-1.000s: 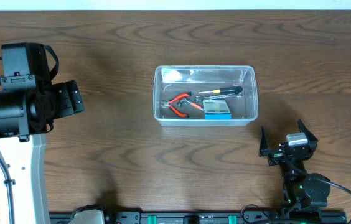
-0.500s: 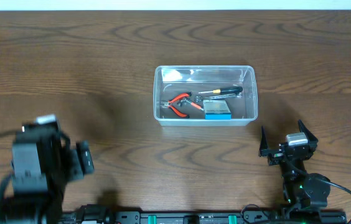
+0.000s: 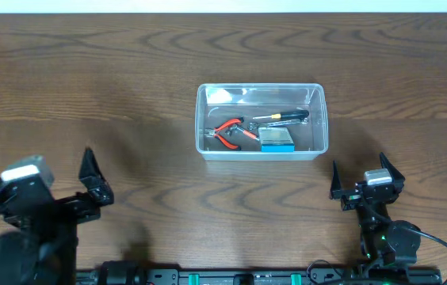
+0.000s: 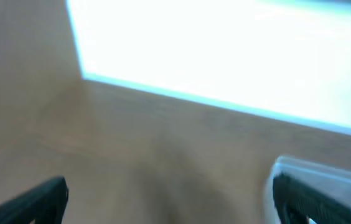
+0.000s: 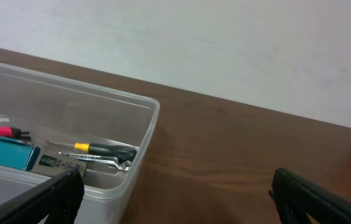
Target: Pack container
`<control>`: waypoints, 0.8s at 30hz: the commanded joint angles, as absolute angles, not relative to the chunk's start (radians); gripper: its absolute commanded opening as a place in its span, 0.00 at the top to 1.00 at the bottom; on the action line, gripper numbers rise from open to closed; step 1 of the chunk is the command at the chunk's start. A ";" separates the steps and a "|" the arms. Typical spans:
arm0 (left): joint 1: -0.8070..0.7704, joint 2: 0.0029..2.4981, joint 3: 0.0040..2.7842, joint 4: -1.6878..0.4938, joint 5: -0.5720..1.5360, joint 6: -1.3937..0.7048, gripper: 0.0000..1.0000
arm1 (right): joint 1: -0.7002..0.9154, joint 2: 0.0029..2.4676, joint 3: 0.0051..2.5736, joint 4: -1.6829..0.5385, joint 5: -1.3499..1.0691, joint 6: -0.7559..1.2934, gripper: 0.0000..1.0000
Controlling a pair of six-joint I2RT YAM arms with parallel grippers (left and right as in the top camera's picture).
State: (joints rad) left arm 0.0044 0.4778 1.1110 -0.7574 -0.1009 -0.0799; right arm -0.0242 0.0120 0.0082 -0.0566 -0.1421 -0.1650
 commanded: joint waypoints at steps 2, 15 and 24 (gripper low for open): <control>0.001 0.434 1.087 -0.618 0.020 -0.092 0.02 | -0.025 0.006 0.006 -0.060 -0.147 -0.151 0.01; 0.001 0.119 0.609 -0.224 0.019 -0.092 0.02 | -0.025 0.006 0.006 -0.060 -0.147 -0.150 0.01; -0.002 0.056 0.382 0.083 0.019 -0.092 0.02 | -0.025 0.006 0.006 -0.060 -0.147 -0.151 0.01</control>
